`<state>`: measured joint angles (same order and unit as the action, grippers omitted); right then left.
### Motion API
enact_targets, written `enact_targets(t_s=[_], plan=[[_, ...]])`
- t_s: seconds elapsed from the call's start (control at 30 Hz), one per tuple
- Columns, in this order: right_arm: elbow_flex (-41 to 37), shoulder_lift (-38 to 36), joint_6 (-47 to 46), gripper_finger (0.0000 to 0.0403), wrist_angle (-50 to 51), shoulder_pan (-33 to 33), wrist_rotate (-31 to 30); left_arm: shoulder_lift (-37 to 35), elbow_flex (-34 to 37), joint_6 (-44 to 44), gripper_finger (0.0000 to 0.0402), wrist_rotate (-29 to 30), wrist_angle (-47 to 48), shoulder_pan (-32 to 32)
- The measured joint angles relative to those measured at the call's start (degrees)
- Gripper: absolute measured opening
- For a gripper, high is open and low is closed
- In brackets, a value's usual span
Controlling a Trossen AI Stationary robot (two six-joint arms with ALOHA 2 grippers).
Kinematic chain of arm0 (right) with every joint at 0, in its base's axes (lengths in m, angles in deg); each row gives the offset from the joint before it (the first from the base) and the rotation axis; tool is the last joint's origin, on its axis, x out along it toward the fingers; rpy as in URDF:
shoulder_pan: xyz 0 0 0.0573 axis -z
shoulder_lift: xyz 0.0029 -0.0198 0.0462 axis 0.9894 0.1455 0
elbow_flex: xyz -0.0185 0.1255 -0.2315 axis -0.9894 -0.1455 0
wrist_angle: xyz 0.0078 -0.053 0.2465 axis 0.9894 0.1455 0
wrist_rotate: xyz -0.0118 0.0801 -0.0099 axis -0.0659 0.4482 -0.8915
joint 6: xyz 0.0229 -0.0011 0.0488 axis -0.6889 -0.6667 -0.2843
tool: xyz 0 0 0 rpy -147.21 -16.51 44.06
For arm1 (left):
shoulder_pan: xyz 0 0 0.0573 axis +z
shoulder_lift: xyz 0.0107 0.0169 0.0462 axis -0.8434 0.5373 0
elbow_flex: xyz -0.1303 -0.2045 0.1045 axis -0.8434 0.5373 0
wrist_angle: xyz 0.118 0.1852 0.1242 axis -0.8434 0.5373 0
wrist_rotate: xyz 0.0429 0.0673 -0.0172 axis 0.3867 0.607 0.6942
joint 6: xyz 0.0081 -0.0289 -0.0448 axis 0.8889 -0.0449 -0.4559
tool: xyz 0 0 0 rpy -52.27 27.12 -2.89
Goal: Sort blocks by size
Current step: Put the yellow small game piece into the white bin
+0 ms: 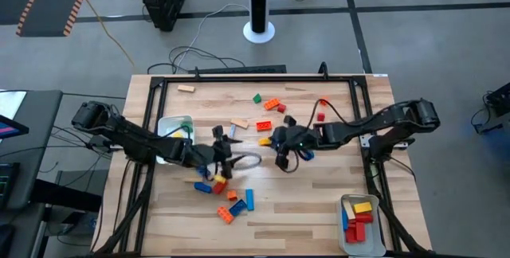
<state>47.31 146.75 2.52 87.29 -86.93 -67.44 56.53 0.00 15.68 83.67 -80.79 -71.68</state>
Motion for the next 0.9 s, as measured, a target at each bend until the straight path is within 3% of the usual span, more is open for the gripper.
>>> enact_targets(t_s=[0.23, 0.4, 0.9], plan=[[0.00, 0.00, 4.09, 0.0100, -4.73, -2.92, -2.01, 0.00, 0.00, -2.94, 0.0228, -8.72, -4.88, 3.13], [0.00, 0.09, 4.89, 0.0101, -9.14, -3.35, -2.33, 0.00, 0.00, -4.37, 0.0228, -9.01, -7.52, 3.37], [0.00, 0.13, 5.72, 0.0101, -12.58, -3.70, -2.44, 0.00, -0.09, 4.21, 0.0228, -9.03, -14.14, 3.15]])
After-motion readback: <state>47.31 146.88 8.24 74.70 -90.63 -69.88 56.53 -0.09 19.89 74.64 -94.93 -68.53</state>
